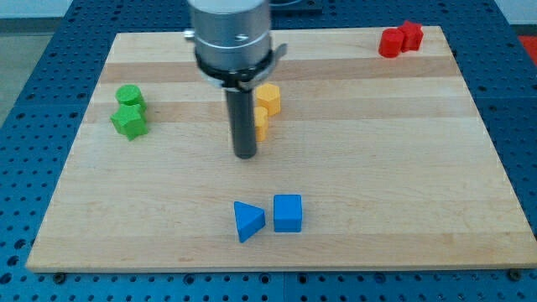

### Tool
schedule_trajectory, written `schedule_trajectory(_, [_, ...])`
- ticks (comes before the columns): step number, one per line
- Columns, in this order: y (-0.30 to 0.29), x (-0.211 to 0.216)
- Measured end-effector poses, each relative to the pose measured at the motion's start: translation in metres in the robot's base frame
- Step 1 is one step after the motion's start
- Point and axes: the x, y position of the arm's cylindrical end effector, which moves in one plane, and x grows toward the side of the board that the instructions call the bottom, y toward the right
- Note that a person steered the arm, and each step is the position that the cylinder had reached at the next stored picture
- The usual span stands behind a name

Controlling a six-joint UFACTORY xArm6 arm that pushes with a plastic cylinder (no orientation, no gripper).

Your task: Nudge yellow heart a bit right

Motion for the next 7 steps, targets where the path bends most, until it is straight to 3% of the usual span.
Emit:
schedule_trajectory(4, [-0.025, -0.047])
schedule_trajectory(7, [0.015, -0.049])
